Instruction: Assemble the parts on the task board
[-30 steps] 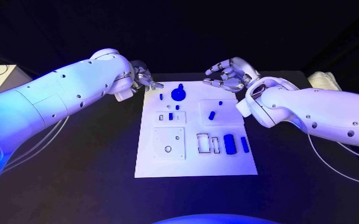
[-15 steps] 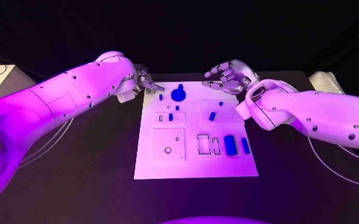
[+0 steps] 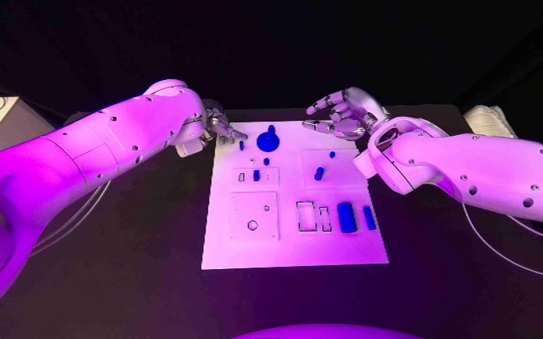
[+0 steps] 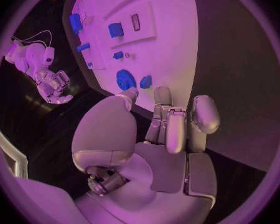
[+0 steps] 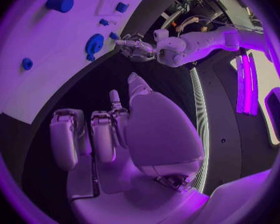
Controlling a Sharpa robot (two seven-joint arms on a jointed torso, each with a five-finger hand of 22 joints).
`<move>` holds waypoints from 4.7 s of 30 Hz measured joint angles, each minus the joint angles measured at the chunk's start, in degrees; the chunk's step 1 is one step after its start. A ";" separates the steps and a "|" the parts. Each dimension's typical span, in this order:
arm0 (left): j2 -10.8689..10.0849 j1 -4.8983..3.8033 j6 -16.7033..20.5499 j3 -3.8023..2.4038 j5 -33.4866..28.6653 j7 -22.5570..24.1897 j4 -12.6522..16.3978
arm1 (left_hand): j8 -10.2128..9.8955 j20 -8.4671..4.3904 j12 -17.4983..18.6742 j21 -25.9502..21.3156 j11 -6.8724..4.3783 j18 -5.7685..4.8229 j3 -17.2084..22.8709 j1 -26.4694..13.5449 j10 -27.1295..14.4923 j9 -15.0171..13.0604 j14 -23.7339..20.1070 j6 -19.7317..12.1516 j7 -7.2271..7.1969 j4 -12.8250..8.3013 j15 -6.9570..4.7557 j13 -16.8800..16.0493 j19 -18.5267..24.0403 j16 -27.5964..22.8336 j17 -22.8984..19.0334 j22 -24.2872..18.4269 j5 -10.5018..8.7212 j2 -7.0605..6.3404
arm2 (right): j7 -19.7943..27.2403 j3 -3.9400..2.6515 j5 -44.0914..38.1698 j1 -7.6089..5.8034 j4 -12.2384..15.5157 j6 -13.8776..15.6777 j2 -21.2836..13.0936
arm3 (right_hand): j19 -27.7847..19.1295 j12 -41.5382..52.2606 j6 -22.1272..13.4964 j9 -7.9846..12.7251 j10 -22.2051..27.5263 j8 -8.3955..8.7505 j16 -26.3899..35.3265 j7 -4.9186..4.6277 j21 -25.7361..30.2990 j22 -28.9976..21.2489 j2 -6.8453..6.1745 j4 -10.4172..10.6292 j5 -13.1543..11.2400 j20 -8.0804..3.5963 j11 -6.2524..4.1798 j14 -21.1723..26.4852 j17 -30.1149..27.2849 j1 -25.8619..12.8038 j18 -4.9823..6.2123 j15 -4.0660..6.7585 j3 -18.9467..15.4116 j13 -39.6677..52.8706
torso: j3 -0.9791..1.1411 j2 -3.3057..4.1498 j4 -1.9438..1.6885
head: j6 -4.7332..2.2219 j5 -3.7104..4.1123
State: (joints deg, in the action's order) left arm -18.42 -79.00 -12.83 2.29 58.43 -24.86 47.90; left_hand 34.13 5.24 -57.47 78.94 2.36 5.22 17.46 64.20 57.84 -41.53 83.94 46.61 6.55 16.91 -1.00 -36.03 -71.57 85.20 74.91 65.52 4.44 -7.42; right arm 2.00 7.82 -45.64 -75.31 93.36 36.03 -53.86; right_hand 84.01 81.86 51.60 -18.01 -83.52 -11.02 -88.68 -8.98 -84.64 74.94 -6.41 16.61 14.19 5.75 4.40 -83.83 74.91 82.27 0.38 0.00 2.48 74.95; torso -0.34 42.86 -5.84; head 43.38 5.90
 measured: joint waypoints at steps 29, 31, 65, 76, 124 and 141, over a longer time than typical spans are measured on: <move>0.95 0.75 -0.09 0.18 -0.11 1.00 -0.67 | 0.00 0.21 0.01 0.21 0.00 0.01 0.17 0.25 0.00 0.18 0.00 0.41 -0.01 -0.17 0.00 0.01 -0.21 0.22 0.00 0.39 0.00 0.86 | 0.04 -0.01 -0.01 -0.01 0.11 0.01 0.22 | 0.00 0.00 0.00 0.00 0.00 0.00 0.00 0.00 0.00 -0.02 0.00 0.00 0.00 0.00 0.00 0.00 0.00 0.00 0.00 0.00 0.00 0.00 | 0.13 0.05 0.06 | 0.37 0.19; 1.06 0.86 -0.11 0.19 -0.12 1.05 -0.78 | 0.00 0.20 -0.23 0.27 0.00 0.00 0.17 0.30 0.00 0.23 0.00 0.62 -0.21 -0.17 0.00 0.02 -0.21 0.22 0.00 0.42 0.00 0.81 | 0.04 -0.01 -0.01 -0.02 0.12 0.01 0.23 | 0.00 0.00 0.00 0.00 0.00 0.00 0.00 0.00 0.00 -0.03 0.00 0.00 0.00 0.00 0.00 0.00 -0.01 0.00 0.00 0.00 0.00 0.00 | 0.14 0.06 0.06 | 0.41 0.23; -0.35 1.27 1.22 -0.01 -7.43 2.45 0.02 | 7.83 -0.63 -2.04 0.43 -1.20 0.00 25.35 6.53 1.27 -1.25 -0.10 -1.27 -1.25 -3.33 -0.73 -0.81 -0.19 0.22 0.00 0.74 0.43 -0.83 | -0.02 -0.01 -0.02 -0.04 -0.01 -0.09 0.25 | 0.00 0.00 0.00 0.05 0.00 0.00 0.00 0.00 0.00 0.00 0.00 0.00 0.00 0.00 0.00 0.00 0.04 -0.61 0.00 0.00 0.00 -0.01 | 0.14 -0.02 -0.03 | 0.73 0.46; -4.86 1.24 3.31 -0.08 -12.13 3.04 5.31 | 8.93 -0.85 -2.66 0.66 -1.41 -0.01 25.96 3.91 1.70 -1.25 -0.10 -1.48 -1.42 -2.86 -0.73 -1.12 -0.41 0.22 0.00 1.05 0.75 -0.16 | -0.09 -0.01 -0.02 -0.04 -0.13 -0.26 -0.16 | 0.00 0.00 0.00 0.05 0.00 0.00 0.00 0.00 0.00 0.00 0.00 0.00 0.00 0.00 0.00 0.00 0.03 -0.61 0.00 0.00 0.00 -0.01 | 0.18 -0.19 -0.19 | 0.77 0.52; -12.63 3.50 9.80 3.24 0.33 -2.56 26.67 | 12.61 -2.98 -9.96 3.99 -4.08 -0.90 28.09 -2.20 12.32 -3.35 0.11 1.16 -1.99 -7.06 -3.20 -10.82 -6.05 4.50 0.00 7.80 4.02 -2.50 | -0.44 0.05 0.00 -0.03 -0.36 -1.63 -0.74 | 0.00 0.00 0.00 0.05 0.00 0.00 0.00 0.00 0.27 -0.04 0.38 0.16 0.00 0.00 0.00 0.00 0.01 -1.02 0.00 0.00 0.16 0.00 | 0.10 -1.14 -0.89 | 2.66 -0.91; -12.42 3.91 9.82 3.43 3.74 -3.59 27.01 | 12.68 -3.18 -9.95 3.99 -4.07 -0.89 30.78 -2.65 12.33 -3.35 0.11 1.33 -2.16 -9.75 -3.19 -10.54 -6.25 4.49 0.00 8.15 3.89 -2.95 | -0.46 0.06 0.03 -0.03 -0.39 -1.76 -0.76 | 0.00 0.00 0.00 0.05 0.00 0.00 0.00 0.00 0.27 0.00 0.32 0.16 0.25 0.00 0.00 0.00 0.00 -1.39 0.00 0.00 0.16 -0.01 | 0.14 -1.13 -0.94 | 3.24 -0.93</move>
State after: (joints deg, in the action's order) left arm -30.85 -75.08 -3.00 5.72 62.18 -28.45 74.92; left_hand 46.80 2.05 -67.42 82.93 -1.71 4.34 48.24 61.54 70.17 -44.88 84.05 47.94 4.39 7.16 -4.19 -46.57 -77.81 89.69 74.91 73.67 8.33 -10.37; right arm 1.54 7.88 -45.61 -75.34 92.97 34.27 -54.63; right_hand 84.01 81.86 51.60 -17.96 -83.52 -11.02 -88.68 -8.98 -84.37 74.94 -6.09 16.77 14.43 5.75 4.40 -83.83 74.91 80.87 0.38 0.00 2.65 74.94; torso -0.19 41.73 -6.79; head 46.62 4.97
